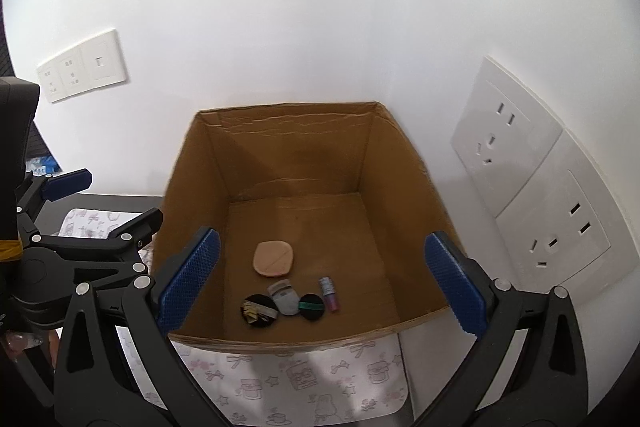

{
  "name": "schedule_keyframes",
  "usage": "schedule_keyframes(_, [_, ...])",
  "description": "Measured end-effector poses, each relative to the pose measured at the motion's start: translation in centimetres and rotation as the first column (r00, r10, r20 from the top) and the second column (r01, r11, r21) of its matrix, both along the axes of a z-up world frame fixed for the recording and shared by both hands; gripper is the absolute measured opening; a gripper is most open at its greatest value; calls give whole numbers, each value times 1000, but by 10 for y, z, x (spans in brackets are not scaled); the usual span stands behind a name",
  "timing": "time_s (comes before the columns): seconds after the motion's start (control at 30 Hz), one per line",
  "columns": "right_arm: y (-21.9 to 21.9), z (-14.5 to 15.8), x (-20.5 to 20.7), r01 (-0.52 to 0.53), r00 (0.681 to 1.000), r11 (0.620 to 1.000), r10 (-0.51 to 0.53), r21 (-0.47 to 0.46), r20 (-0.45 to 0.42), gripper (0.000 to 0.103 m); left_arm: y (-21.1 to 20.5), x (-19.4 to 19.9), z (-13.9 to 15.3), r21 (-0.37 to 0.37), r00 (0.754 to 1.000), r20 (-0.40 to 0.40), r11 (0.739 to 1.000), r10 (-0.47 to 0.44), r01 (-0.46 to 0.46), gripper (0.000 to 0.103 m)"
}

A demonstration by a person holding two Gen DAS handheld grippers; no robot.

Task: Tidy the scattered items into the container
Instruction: 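Withdraw both tools from the box back over the mat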

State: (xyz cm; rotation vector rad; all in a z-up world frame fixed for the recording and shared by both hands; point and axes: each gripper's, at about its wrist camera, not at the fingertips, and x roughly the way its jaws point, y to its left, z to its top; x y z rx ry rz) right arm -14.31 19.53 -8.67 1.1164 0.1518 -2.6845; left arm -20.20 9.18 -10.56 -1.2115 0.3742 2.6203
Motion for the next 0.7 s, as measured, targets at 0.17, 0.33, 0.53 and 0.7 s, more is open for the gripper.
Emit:
schedule_keyframes(0.17, [-23, 8, 13, -33, 999, 999, 33, -13, -11, 103, -38, 8, 7, -2, 999, -4, 999, 33, -33, 91])
schedule_keyframes(0.33, [-55, 17, 29, -51, 998, 999, 51, -18, -32, 103, -89, 6, 12, 7, 997, -11, 997, 81, -81, 91])
schedule_keyframes(0.53, [-102, 22, 51, -60, 998, 997, 58, -42, -33, 103, -159, 11, 18, 20, 992, -25, 992, 127, -127, 91])
schedule_keyframes(0.7, [-151, 24, 68, -84, 996, 995, 82, -57, -35, 103, -209, 16, 15, 22, 989, -24, 989, 149, -149, 91])
